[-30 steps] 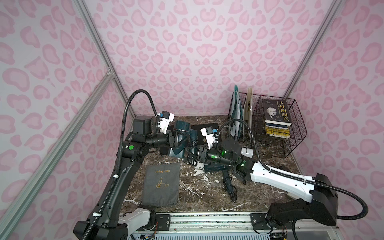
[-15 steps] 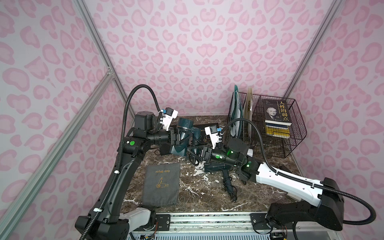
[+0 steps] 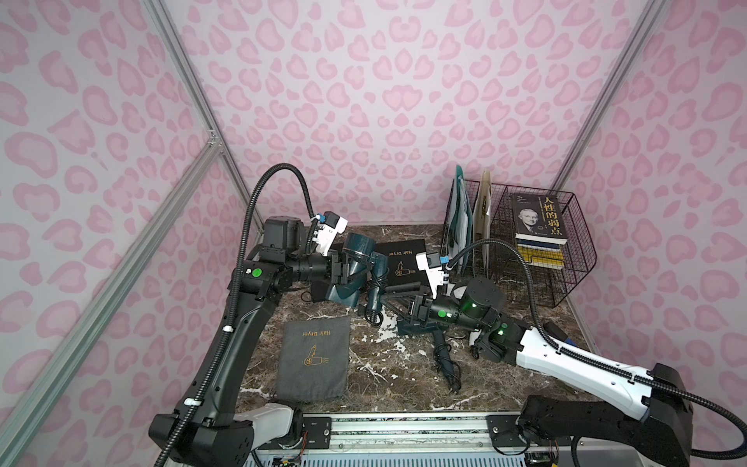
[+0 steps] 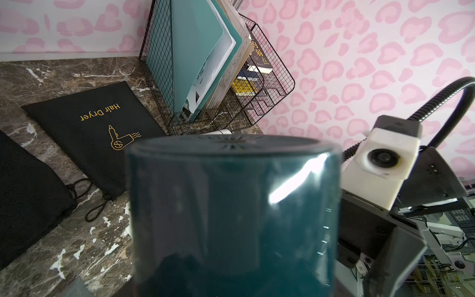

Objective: Pack away hair dryers
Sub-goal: Fold the hair dryer.

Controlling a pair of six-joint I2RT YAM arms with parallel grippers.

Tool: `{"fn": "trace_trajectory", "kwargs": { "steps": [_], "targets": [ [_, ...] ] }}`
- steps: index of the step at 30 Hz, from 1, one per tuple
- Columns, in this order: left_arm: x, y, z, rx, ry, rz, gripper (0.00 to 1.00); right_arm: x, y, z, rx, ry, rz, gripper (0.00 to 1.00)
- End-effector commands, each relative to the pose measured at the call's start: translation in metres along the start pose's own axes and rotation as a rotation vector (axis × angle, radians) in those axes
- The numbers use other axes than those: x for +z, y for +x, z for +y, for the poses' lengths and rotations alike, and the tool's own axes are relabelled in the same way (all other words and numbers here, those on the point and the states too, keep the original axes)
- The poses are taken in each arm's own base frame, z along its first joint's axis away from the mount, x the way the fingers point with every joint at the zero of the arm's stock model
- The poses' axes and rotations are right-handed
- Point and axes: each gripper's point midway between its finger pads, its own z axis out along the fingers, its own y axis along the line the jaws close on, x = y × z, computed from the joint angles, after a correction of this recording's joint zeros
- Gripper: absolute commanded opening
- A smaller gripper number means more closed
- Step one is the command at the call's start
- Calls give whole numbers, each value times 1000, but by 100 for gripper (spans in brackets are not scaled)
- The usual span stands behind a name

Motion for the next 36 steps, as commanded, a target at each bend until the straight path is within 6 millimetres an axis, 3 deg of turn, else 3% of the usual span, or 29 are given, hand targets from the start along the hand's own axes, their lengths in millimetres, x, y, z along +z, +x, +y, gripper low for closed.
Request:
{"fn": "trace_trajectory", "kwargs": {
  "steps": [1, 5, 12, 19, 24, 26, 29, 33, 36],
  "targets": [
    [-4, -13, -14, 42, 47, -39, 2, 2, 2, 0, -24, -16, 1, 54],
    [-6, -14, -20, 41, 69, -44, 2, 2, 8, -10, -20, 22, 18, 55],
    [-6, -12, -23, 25, 98, -39, 2, 1, 6, -2, -21, -33, -10, 51],
    [-6, -15, -26, 11, 115, -51, 2, 7, 2, 15, -31, -137, -13, 37],
    [-2, -10, -23, -22, 124, -43, 1, 15, 2, 23, -44, -189, 13, 17],
    [-2, -10, -22, -27, 127, -45, 2, 18, 1, 25, -45, -200, 14, 17],
    [-1, -8, -21, -25, 125, -44, 1, 21, 0, 27, -50, -206, 18, 23],
    [-3, -10, -21, 4, 107, -43, 1, 18, 4, 10, -35, -108, 21, 52],
    [-2, -11, -20, 2, 104, -40, 2, 7, 7, -2, -18, -42, 1, 64]
  ]
}}
